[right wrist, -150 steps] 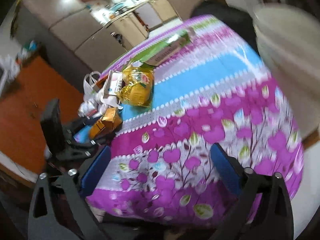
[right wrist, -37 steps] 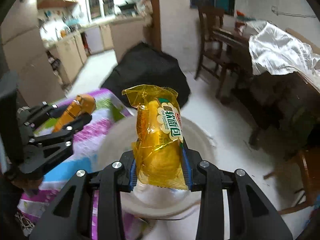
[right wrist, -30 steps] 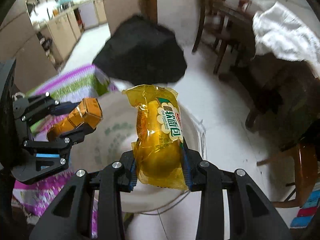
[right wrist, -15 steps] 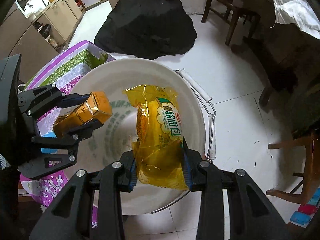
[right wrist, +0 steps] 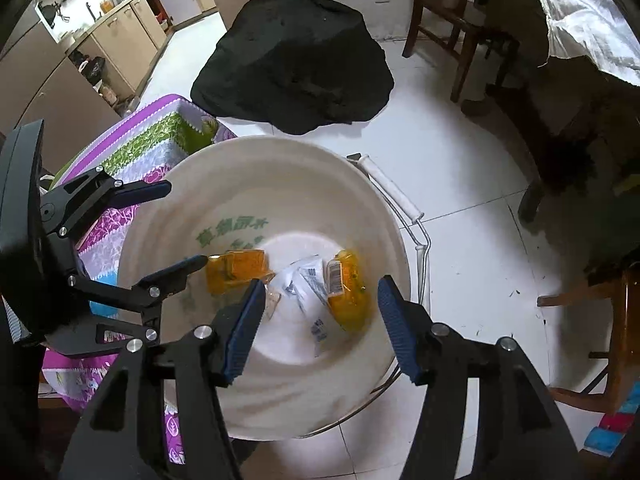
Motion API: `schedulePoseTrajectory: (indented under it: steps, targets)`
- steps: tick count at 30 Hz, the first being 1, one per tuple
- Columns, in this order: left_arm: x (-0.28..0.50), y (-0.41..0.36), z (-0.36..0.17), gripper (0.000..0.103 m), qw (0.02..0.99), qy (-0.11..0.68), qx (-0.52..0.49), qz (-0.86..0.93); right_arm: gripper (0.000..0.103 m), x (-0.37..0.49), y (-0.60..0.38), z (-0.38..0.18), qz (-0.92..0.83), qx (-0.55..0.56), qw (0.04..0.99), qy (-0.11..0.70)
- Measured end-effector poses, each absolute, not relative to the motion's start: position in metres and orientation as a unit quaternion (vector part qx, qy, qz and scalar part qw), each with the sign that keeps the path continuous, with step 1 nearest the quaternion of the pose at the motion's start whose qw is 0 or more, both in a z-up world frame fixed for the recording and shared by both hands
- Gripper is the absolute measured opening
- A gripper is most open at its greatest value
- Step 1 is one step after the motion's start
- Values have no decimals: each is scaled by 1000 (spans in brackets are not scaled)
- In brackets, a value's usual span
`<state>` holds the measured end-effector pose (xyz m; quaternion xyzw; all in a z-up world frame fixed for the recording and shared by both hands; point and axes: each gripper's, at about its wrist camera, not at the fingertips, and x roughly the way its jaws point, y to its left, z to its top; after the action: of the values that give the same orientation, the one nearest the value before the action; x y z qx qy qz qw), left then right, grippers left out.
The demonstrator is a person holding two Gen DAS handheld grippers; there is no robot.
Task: Collect trash
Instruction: 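Open both tools to drop the bags into the bucket, then return to the table and grasp the green box with the left tool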
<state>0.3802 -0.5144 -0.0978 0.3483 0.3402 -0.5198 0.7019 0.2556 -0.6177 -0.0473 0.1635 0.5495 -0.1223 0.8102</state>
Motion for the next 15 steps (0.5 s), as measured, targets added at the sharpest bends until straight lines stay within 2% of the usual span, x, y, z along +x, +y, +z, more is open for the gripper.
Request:
schedulePoseTrajectory:
  steps: [15]
  targets:
    - [373, -500, -90, 71, 717, 336, 336, -510, 56, 259, -601, -51, -133, 135, 809, 556]
